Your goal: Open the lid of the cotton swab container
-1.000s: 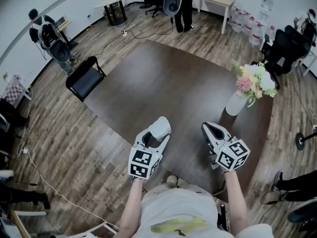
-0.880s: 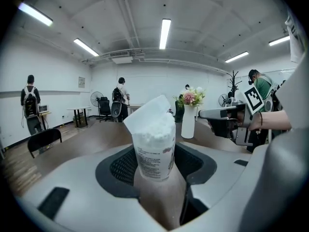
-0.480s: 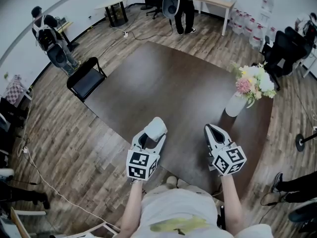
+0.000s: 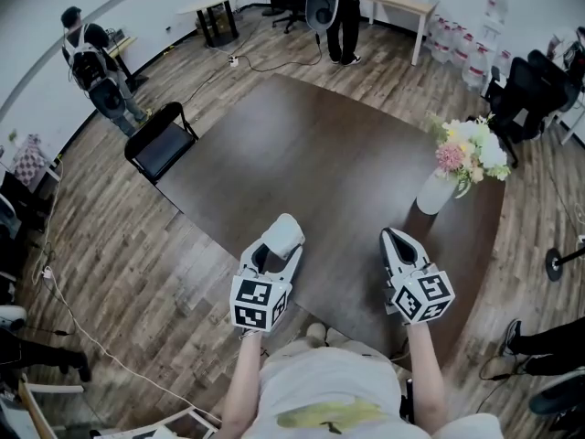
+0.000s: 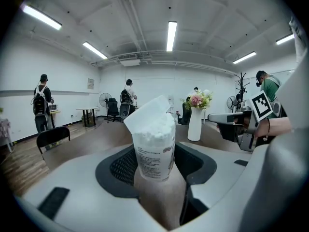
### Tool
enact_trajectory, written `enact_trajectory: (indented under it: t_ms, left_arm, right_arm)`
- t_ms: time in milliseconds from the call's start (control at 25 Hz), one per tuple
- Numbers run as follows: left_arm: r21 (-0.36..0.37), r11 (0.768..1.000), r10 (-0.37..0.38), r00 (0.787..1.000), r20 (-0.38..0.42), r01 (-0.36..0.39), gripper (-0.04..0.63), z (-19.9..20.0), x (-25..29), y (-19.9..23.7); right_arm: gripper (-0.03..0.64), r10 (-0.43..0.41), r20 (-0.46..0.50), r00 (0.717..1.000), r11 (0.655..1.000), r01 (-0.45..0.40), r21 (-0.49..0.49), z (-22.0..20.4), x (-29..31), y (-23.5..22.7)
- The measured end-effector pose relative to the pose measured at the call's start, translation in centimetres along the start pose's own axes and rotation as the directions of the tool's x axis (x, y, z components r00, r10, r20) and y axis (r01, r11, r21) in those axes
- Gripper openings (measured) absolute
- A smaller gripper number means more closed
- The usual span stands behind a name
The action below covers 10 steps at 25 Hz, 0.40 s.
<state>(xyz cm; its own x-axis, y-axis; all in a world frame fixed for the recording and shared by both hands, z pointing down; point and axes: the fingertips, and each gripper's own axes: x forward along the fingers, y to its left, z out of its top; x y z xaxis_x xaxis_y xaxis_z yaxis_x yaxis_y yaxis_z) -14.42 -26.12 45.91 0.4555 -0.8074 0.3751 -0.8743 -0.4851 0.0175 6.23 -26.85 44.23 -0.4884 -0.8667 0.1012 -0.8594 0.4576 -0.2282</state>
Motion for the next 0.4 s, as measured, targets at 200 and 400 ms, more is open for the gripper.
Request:
enact_trajectory:
  t_ms: [200,400]
  left_arm:
    - [0.000,1.000,0.007,1.000,0.003,-0.007,0.249,0.14,0.03,-0.11]
    - [-0.002,1.000,0.014,1.000,0.008,-0.014,0.249,0.30,0.15,-0.40]
  right_arm:
    - [0.021,-0.002,-0.004,1.000,1.000,0.002,0.006,-0.15,-0.29,-0.37]
    - [0.021,-0.004,-0.002,1.000,1.000,0.004,-0.003,-0.05,-0.57,-0.86]
